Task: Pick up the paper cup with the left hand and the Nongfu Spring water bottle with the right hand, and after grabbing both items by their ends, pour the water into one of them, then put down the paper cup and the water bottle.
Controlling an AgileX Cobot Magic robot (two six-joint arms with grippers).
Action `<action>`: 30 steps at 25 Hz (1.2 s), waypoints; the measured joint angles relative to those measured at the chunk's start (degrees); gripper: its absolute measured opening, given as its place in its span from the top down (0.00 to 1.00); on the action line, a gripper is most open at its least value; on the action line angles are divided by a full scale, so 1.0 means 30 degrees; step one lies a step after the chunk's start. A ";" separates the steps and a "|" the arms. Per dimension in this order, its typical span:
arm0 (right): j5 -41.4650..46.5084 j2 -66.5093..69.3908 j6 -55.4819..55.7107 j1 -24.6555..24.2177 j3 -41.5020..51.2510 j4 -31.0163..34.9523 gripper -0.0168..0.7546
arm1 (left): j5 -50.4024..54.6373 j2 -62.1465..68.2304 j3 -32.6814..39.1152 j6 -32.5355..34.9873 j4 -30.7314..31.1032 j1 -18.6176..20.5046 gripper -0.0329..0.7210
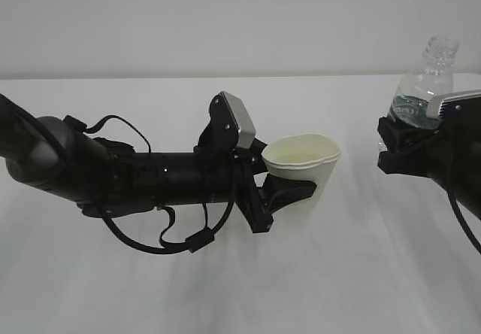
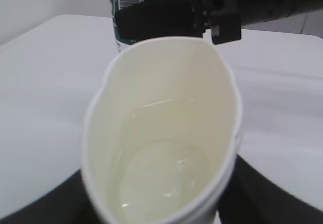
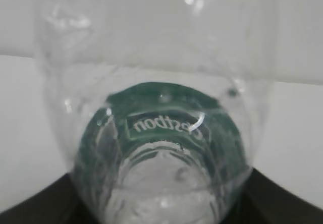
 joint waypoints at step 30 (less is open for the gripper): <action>0.0000 0.4603 0.0490 0.0000 -0.3349 -0.0187 0.43 | 0.0033 0.0000 0.0000 0.0416 0.0029 0.0111 0.43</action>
